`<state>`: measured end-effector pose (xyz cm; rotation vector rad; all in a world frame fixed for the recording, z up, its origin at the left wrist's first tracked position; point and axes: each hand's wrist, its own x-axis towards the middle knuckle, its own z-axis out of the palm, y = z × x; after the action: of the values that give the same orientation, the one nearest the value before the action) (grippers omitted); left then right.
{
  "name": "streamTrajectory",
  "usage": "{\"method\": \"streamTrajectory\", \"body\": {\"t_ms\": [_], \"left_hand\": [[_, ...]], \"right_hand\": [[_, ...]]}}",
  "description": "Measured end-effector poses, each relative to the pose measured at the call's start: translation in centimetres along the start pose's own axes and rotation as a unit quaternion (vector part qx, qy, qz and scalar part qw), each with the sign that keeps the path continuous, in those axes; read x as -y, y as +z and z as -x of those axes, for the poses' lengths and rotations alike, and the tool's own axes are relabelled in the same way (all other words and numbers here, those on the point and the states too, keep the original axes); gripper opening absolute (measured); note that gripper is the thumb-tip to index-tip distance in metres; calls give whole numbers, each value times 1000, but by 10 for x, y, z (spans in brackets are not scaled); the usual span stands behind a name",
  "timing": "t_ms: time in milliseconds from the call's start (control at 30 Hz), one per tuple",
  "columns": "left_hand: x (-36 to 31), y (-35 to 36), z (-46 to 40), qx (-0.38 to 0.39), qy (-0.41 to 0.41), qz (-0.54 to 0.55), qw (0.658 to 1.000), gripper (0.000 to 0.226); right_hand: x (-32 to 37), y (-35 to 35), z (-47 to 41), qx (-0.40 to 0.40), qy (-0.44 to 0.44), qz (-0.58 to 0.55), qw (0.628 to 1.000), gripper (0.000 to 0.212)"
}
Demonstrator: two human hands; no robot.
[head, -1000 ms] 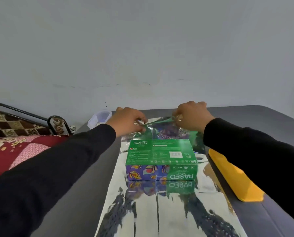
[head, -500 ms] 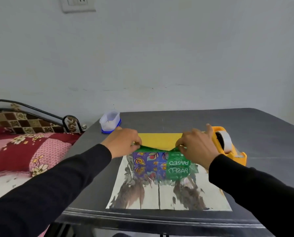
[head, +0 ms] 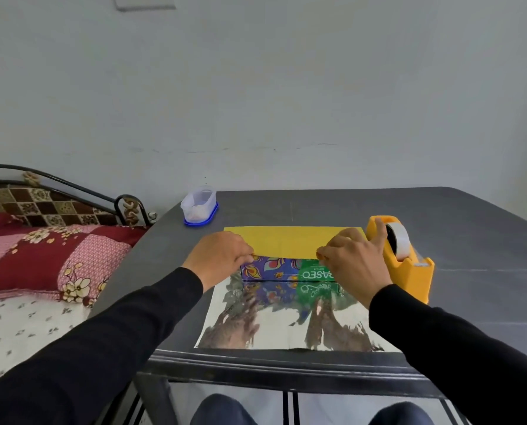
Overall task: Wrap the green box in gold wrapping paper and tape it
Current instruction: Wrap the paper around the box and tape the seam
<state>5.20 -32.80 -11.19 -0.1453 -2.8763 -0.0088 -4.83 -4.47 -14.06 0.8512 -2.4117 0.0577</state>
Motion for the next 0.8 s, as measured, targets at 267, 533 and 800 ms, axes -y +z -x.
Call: {"method": "streamTrajectory", "body": {"t_ms": [267,533,800], "left_hand": [[-4,20,17,-167,66,-17,984,19],[1,35,19,-209,116,-47,970,44],[5,38,18,-212,131,-77,965,36]], "right_hand": [[-15,17,12,-109,-40,4,993,30],[-20,23,11,-137,-60,4,989,39],[-23,26,10,-144,-85,-16,986,42]]}}
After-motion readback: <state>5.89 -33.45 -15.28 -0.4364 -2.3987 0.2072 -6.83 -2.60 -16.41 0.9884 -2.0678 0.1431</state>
